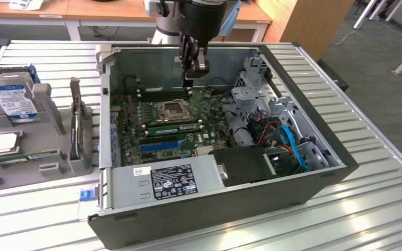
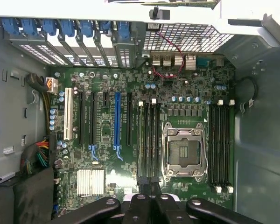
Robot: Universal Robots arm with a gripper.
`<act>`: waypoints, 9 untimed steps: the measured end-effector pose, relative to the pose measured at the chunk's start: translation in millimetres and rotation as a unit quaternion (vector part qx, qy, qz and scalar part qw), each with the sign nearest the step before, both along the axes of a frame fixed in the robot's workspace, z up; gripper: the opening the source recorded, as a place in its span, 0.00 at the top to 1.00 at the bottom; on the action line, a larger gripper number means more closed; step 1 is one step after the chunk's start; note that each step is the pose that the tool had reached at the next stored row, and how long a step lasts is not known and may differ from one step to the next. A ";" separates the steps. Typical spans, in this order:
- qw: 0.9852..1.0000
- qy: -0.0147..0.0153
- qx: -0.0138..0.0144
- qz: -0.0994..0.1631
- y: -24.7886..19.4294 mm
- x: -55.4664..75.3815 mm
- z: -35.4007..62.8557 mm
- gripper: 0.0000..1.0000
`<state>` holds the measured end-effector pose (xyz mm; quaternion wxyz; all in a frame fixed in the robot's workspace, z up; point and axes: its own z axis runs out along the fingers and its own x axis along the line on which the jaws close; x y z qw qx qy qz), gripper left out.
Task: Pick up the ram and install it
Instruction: 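Press down the ram until it locks into place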
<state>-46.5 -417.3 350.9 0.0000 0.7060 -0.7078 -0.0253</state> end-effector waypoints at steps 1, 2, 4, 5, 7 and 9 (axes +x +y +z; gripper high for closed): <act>1.000 0.000 0.000 0.000 0.0 0.0 0.0 0.90; 1.000 0.000 0.000 0.000 0.0 0.0 0.0 0.90; 1.000 0.000 0.000 0.000 0.0 0.0 0.0 0.90; 1.000 0.000 0.000 0.000 0.0 0.1 0.0 0.90; 1.000 0.000 0.000 0.000 0.0 0.1 0.0 0.90; 1.000 0.000 0.000 0.000 0.0 0.0 0.0 0.90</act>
